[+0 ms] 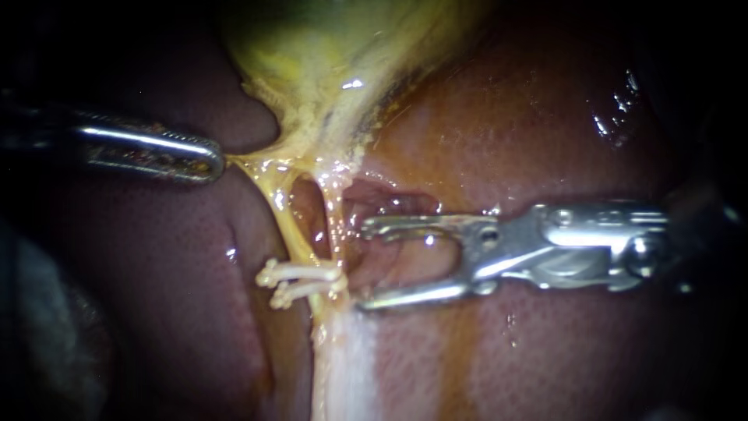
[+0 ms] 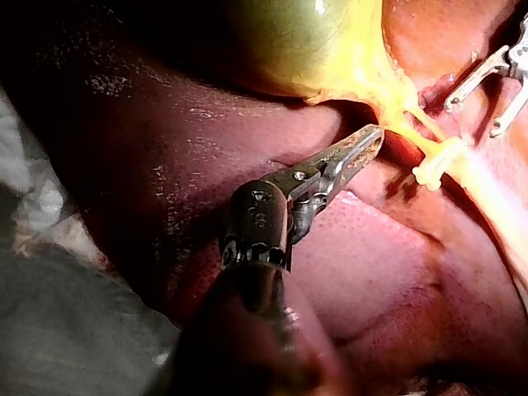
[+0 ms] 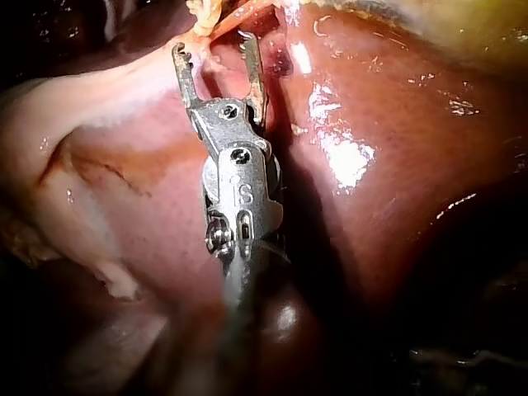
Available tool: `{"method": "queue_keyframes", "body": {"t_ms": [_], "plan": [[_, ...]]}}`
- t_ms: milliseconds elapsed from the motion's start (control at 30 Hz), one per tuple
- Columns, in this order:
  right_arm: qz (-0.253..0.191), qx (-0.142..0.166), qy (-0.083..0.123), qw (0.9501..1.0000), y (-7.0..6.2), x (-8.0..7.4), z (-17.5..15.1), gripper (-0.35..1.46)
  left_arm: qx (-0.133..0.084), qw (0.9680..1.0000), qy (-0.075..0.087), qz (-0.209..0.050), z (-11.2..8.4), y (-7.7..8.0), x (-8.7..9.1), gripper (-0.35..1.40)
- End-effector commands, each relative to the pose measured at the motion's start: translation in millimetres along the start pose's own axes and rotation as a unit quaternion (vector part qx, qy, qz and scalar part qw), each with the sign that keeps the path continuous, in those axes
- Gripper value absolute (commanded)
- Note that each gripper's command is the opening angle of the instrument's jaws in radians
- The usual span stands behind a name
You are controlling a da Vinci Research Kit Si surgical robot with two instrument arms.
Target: Going back second clip left tube
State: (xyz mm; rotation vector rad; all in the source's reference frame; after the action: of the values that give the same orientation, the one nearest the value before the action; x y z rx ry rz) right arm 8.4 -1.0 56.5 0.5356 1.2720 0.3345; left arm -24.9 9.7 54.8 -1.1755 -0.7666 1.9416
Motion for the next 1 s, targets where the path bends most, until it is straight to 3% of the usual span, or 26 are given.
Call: {"method": "queue_keyframes", "body": {"t_ms": [33,267,500,767,1000], "plan": [[-0.001,0.001,0.002,1.0,0.0,0.1,-0.8,0.5,0.0,1.0,0.0,0.0,0.0,0.0,0.0,-0.35],[-0.008,0.003,-0.001,1.0,0.8,0.4,-5.4,0.5,0.0,1.0,0.0,0.0,0.0,0.0,0.0,-0.35],[-0.021,0.002,-0.045,0.9988,1.4,-0.1,-7.4,0.5,0.002,1.0,0.001,0.0,0.6,0.1,-0.2,-0.35],[-0.022,0.002,-0.048,0.9986,1.3,-0.1,-7.7,0.5,0.001,1.0,0.0,0.004,3.7,-0.4,-1.1,-0.35],[-0.025,0.003,-0.048,0.9986,1.1,-0.1,-7.8,0.5,-0.003,0.9999,-0.01,0.006,6.1,-1.0,-2.7,-0.35]]}}
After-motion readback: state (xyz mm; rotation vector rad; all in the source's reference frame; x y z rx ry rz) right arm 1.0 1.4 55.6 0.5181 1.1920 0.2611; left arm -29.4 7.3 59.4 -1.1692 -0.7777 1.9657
